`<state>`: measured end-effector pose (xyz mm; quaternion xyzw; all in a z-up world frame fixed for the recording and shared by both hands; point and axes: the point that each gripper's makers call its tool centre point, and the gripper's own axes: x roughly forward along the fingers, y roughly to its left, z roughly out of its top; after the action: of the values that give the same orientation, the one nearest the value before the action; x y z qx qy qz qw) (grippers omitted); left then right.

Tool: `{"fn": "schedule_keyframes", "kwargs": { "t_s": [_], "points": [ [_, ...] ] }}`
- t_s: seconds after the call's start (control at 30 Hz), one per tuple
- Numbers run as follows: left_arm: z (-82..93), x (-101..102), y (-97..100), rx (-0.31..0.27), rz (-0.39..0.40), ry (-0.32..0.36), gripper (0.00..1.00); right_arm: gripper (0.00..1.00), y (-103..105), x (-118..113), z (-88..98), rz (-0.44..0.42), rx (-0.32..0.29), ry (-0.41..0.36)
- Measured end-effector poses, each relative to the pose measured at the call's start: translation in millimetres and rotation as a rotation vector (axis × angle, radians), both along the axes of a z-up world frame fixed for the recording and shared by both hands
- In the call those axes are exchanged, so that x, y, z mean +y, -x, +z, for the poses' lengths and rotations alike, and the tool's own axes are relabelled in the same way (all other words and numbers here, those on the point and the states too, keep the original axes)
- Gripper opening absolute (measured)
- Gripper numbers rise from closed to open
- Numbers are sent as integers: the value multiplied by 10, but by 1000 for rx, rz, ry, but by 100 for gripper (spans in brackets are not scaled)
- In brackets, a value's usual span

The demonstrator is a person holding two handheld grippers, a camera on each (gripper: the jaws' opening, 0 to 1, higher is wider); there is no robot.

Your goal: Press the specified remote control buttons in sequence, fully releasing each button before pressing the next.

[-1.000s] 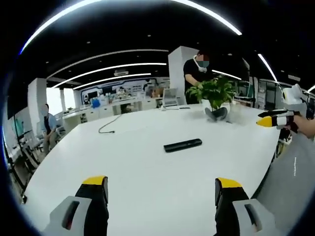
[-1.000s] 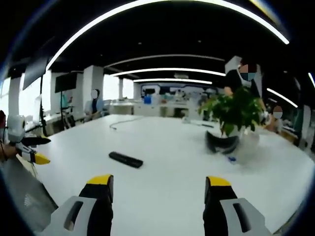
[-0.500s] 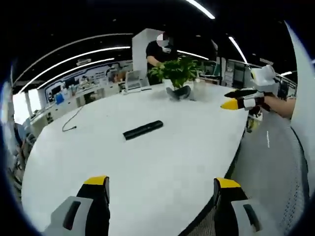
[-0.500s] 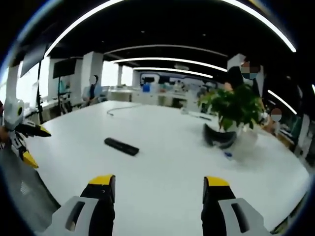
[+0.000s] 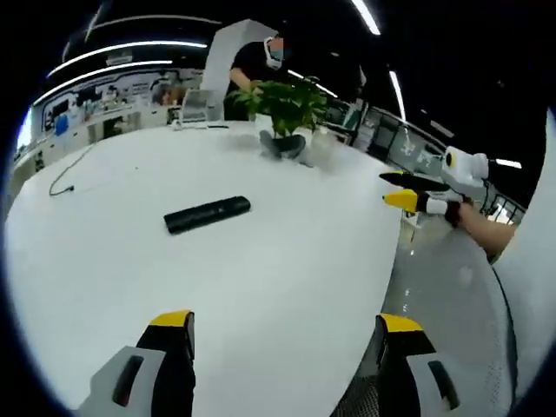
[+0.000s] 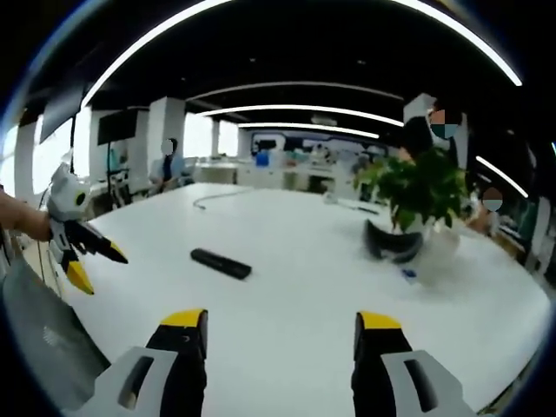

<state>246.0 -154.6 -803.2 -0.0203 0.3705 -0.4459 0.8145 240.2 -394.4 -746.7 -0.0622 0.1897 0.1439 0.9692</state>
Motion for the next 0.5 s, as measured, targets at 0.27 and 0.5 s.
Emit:
{"fn": "schedule_keyframes", "kwargs": {
  "t_s": [0.27,0.5],
  "points": [
    [-74,39,-384,39,-24,-24,89,65,3,-36,-21,-10,10,-4],
    [-195,74,-556,-7,-210,-196,89,63,11,-23,-57,3,28,-3]
  ]
}}
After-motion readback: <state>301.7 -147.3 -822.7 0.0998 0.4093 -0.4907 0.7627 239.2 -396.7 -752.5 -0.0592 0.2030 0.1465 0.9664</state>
